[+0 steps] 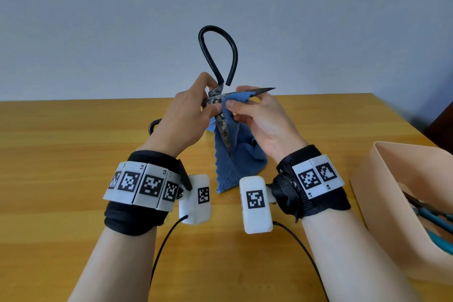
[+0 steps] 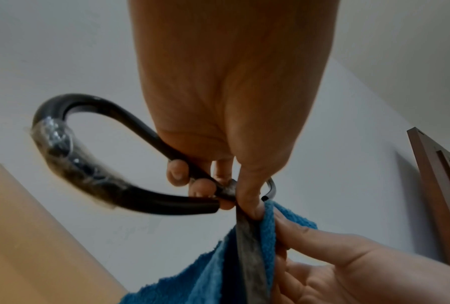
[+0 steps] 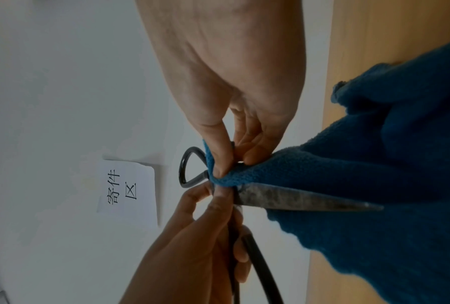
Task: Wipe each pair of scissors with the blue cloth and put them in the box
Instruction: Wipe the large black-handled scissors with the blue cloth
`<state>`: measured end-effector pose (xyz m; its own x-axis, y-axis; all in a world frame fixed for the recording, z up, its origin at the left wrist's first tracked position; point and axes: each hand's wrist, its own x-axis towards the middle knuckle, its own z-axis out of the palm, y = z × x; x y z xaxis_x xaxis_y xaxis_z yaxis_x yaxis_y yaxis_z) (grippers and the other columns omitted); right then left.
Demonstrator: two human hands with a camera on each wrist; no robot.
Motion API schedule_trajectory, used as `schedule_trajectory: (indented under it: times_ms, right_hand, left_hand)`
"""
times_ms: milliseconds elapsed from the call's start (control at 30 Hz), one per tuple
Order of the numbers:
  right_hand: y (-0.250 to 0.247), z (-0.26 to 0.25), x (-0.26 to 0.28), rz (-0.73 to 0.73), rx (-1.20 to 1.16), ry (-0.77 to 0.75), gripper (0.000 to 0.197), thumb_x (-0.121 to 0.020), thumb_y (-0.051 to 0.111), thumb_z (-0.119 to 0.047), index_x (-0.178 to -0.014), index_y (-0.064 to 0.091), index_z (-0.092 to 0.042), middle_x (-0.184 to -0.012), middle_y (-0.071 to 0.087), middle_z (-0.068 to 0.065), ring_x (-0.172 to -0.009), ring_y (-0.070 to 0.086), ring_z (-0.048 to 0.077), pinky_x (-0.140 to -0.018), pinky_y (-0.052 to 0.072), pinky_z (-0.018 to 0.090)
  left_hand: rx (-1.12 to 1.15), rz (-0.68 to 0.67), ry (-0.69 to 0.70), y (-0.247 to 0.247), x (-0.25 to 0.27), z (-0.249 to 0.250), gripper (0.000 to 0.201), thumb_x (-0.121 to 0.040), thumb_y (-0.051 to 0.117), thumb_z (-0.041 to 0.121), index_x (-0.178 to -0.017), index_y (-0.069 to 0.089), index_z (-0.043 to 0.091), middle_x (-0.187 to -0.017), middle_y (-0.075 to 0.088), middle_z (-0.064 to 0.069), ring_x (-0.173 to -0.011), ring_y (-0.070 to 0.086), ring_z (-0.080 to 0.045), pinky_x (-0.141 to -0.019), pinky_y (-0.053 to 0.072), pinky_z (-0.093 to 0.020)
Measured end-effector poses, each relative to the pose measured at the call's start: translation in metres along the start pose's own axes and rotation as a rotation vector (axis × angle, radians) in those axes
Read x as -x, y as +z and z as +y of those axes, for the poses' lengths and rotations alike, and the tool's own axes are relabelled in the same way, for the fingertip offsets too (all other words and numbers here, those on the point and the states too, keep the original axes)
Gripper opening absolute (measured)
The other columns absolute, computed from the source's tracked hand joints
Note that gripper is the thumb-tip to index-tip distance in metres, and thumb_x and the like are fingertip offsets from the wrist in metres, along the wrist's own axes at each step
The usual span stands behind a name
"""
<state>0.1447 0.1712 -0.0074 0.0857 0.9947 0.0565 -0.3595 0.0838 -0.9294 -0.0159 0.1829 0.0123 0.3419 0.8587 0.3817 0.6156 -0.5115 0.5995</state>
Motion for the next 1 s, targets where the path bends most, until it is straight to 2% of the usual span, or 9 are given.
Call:
schedule_trajectory:
  times_ms: [133, 300, 400, 567, 667, 833, 1000]
  right_hand:
    - [-0.0006, -0.0023, -0.0007, -0.009, -0.038, 0.000, 0.044, -0.084, 0.068, 0.011, -0.123, 0.055, -0.004, -0.093, 0.069, 0.011, -0.079, 0.070, 0.017, -0.067, 0.054, 0.023]
    - [-0.0008, -0.0002, 0.0001, 0.004, -0.032, -0.001, 0.038, -0.082, 0.073, 0.006, -0.115, 0.057, -0.005, -0.092, 0.070, 0.012, -0.079, 0.067, 0.020, -0.065, 0.052, 0.022]
    - [-0.0024, -0.0024, -0.0006, 0.006, -0.100, 0.015, 0.041, -0.083, 0.069, 0.010, -0.118, 0.055, -0.005, -0.091, 0.070, 0.011, -0.075, 0.071, 0.017, -0.066, 0.054, 0.022]
    - [-0.0015, -0.0011, 0.0001, -0.001, -0.041, 0.011, 0.039, -0.082, 0.072, 0.007, -0.115, 0.056, -0.004, -0.094, 0.069, 0.013, -0.081, 0.066, 0.022, -0.065, 0.052, 0.022]
    - [-0.0028, -0.0024, -0.0007, 0.008, -0.056, 0.008, 0.042, -0.083, 0.071, 0.008, -0.120, 0.057, -0.003, -0.096, 0.070, 0.014, -0.081, 0.070, 0.020, -0.068, 0.054, 0.023]
    - [-0.0020, -0.0012, -0.0001, 0.011, -0.034, 0.001, 0.038, -0.081, 0.073, 0.007, -0.112, 0.056, -0.007, -0.094, 0.069, 0.014, -0.082, 0.066, 0.022, -0.068, 0.053, 0.023]
    - [-0.0037, -0.0003, -0.0022, 0.012, -0.055, 0.024, 0.041, -0.084, 0.069, 0.009, -0.121, 0.054, -0.003, -0.094, 0.069, 0.013, -0.080, 0.069, 0.019, -0.068, 0.054, 0.022]
  left_hand:
    - [-0.015, 0.006, 0.000, 0.0002, 0.0004, -0.0005, 0.023, -0.100, 0.058, 0.021, -0.119, 0.046, 0.015, -0.088, 0.060, -0.014, -0.060, 0.048, -0.016, -0.056, 0.038, -0.018]
    - [0.005, 0.017, 0.000, 0.0002, 0.0000, -0.0002, 0.024, -0.100, 0.059, 0.020, -0.119, 0.046, 0.014, -0.089, 0.059, -0.013, -0.060, 0.047, -0.016, -0.056, 0.038, -0.018]
    - [-0.004, 0.022, 0.002, 0.0007, 0.0000, -0.0002, 0.024, -0.100, 0.059, 0.020, -0.120, 0.046, 0.014, -0.088, 0.060, -0.013, -0.059, 0.047, -0.016, -0.056, 0.038, -0.018]
    - [-0.003, 0.015, 0.002, 0.0012, 0.0001, -0.0003, 0.024, -0.100, 0.059, 0.020, -0.119, 0.046, 0.014, -0.088, 0.060, -0.012, -0.060, 0.047, -0.015, -0.056, 0.037, -0.018]
    - [-0.005, 0.021, 0.000, 0.0020, -0.0002, -0.0002, 0.024, -0.100, 0.059, 0.021, -0.120, 0.046, 0.015, -0.089, 0.060, -0.011, -0.061, 0.049, -0.015, -0.055, 0.037, -0.017]
    - [0.006, 0.017, -0.001, 0.0020, -0.0003, -0.0013, 0.024, -0.099, 0.059, 0.021, -0.119, 0.047, 0.014, -0.089, 0.060, -0.013, -0.061, 0.048, -0.016, -0.056, 0.038, -0.018]
    - [-0.020, 0.017, -0.003, 0.0015, 0.0001, -0.0012, 0.024, -0.099, 0.059, 0.021, -0.120, 0.047, 0.014, -0.087, 0.060, -0.012, -0.060, 0.049, -0.015, -0.057, 0.038, -0.016]
